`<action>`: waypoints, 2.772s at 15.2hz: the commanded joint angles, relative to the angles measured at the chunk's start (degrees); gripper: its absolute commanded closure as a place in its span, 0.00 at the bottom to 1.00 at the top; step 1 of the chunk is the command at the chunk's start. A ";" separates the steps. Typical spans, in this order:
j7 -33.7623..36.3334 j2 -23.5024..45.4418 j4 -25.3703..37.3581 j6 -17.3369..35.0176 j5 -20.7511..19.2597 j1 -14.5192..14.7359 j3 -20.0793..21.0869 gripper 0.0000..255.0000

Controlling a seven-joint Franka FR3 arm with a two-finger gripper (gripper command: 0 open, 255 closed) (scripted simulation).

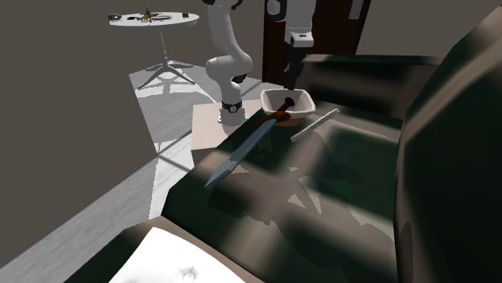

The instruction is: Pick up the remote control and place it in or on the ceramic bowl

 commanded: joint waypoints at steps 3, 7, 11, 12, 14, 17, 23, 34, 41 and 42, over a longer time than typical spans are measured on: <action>-1.95 2.44 1.66 0.69 -0.17 0.36 -0.05 0.00; -9.38 11.91 8.90 2.54 -0.80 1.86 0.16 0.00; -16.26 20.97 16.96 3.05 -1.49 3.32 1.10 0.00; -17.89 23.18 19.09 2.99 -1.71 3.69 1.44 0.00; -21.02 27.53 23.47 2.67 -2.22 4.48 2.19 0.00; -25.46 33.93 30.33 1.71 -3.22 5.78 3.51 0.00; -25.47 34.70 27.41 5.38 -3.38 5.93 3.59 0.00; -25.41 35.13 25.96 7.25 -3.47 6.00 3.61 1.00; -25.41 35.13 25.96 7.25 -3.47 6.00 3.61 1.00; -25.41 35.13 25.96 7.25 -3.47 6.00 3.61 1.00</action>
